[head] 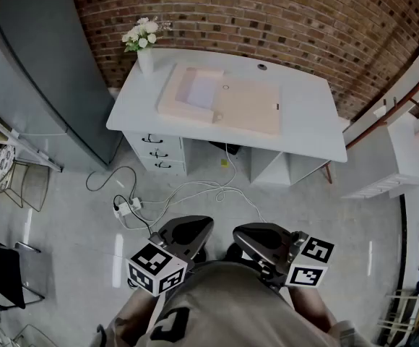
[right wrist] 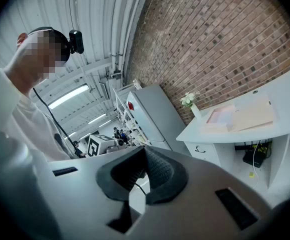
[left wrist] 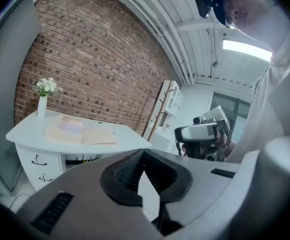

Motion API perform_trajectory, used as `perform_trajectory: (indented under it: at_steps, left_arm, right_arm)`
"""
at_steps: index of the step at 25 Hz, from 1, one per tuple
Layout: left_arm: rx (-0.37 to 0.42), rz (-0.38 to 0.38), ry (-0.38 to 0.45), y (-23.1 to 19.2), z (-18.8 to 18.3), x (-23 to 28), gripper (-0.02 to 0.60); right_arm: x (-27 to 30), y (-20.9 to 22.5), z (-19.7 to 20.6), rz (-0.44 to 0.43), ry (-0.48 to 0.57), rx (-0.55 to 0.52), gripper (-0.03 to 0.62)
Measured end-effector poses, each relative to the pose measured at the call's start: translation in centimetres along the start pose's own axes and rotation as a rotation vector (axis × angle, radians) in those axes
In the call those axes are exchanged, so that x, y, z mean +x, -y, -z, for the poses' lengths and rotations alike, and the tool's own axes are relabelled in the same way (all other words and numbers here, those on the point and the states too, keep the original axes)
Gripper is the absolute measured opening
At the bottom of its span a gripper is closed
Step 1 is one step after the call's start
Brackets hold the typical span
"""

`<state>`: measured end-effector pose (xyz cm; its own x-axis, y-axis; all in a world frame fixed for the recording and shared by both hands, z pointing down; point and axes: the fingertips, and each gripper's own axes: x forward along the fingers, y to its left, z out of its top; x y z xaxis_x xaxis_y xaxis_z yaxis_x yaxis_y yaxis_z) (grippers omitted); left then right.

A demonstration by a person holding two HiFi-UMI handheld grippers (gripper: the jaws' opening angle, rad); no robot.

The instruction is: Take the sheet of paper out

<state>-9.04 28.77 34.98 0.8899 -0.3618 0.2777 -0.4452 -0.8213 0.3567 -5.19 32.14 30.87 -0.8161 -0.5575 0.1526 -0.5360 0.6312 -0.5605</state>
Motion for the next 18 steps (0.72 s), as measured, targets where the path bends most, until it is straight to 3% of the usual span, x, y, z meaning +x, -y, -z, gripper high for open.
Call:
perform_trajectory:
  at_steps: [9,18]
  left_arm:
    - [0.016,0.0,-0.016,1.1,-0.6,1.5,0.014]
    - [0.044,0.016,-0.039,4.0,-1.6,6.7,0.014]
  right_arm:
    - [-1.9,1.3,-0.8,0.021,0.007,-0.006,0.024]
    - [-5.8,4.2,-2.4,0.003,0.025,-0.019,0.025]
